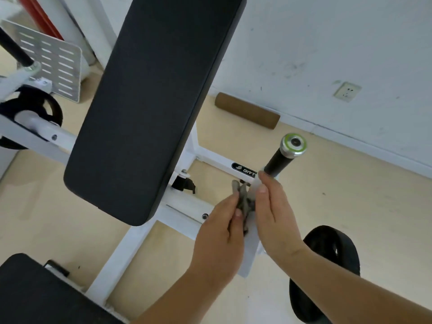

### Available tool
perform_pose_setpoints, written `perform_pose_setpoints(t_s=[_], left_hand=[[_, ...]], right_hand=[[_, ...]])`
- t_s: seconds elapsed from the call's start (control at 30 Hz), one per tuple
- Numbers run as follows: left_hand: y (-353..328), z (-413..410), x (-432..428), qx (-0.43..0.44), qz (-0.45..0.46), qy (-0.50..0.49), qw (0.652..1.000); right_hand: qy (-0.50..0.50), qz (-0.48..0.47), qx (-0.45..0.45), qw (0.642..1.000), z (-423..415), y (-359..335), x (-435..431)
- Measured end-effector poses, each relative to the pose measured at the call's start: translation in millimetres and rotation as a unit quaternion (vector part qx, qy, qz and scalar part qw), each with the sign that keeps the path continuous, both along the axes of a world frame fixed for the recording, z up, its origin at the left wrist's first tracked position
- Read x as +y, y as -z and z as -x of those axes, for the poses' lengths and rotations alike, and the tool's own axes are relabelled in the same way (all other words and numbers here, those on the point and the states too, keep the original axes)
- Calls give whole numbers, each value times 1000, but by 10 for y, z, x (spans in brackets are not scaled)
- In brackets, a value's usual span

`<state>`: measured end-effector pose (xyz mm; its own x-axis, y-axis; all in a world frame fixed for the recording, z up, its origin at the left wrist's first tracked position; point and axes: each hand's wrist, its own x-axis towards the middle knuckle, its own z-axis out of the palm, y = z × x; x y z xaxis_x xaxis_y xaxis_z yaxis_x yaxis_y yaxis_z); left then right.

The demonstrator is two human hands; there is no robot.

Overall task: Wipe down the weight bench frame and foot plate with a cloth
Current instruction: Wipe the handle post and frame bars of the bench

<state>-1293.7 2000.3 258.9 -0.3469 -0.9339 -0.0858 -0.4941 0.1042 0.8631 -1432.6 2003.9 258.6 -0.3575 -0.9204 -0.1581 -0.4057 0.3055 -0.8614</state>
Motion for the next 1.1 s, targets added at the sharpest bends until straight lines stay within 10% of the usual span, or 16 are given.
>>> perform_pose_setpoints(t_s=[0.17,0.4,0.63,0.9,1.1], left_hand=[[367,218,263,-267,151,164,938],[312,593,-83,-245,181,121,945],[634,702,807,-183,243,248,920],[1291,1323,578,-362,50,173,915],[1724,1190,880,-361,106,128,918]], right_hand=[[84,-86,-75,990,352,-198,434],[58,-160,-52,984,777,-91,630],[-70,-254,347,900,1272,248,1095],[58,-272,257,925,1309,690,1211],[88,-230,295,923,1270,850,1206]])
